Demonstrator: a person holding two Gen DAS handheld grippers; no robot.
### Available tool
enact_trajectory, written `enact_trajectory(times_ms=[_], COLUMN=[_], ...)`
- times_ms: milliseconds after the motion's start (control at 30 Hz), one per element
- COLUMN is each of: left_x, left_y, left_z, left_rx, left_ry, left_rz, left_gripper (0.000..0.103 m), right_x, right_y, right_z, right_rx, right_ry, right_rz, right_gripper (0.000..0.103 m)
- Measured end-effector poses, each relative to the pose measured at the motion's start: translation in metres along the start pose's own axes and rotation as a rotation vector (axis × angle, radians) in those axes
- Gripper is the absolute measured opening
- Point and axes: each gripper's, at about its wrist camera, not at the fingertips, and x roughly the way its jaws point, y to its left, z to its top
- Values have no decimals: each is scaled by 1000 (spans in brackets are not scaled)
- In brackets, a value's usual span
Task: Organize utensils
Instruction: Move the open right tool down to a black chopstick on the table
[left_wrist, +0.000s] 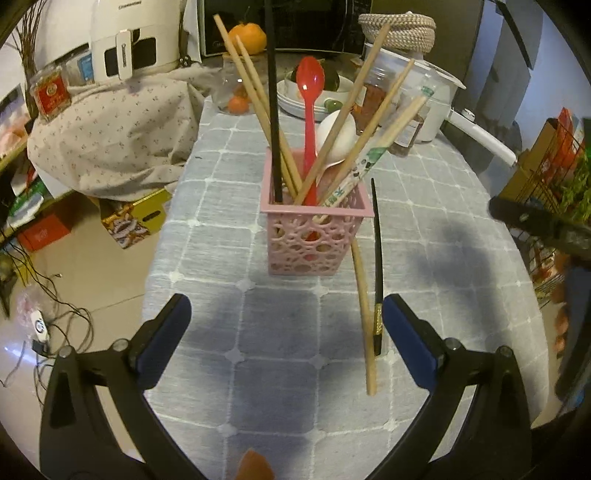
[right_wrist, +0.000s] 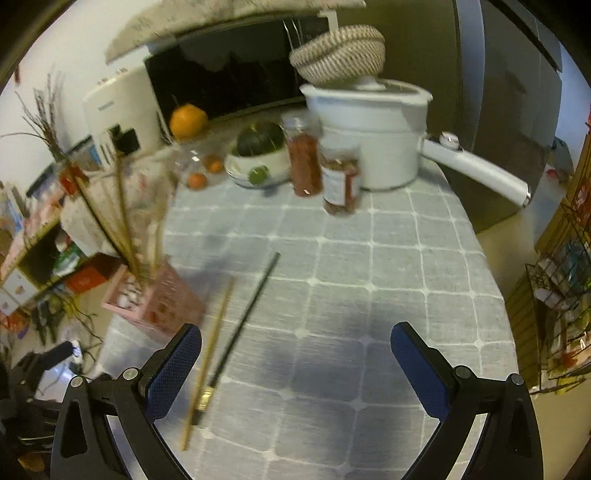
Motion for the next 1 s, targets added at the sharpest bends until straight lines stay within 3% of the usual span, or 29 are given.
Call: enact_trajectory(times_ms=[233, 600, 1000], left_x=[3, -4, -3], left_y=[2, 17, 11], left_z=[8, 13, 14], left_rx=[-10, -36, 11], left_ry=[7, 12, 45], left_rz=[21, 30, 37], left_gripper=[103, 103, 103], right_x=[64, 137, 174], right_y=[-5, 8, 26], right_z=[5, 21, 24], right_rx=[5, 38, -72], right_ry=[138, 151, 162], right_rz=[-17, -3, -98], right_gripper=[103, 103, 103])
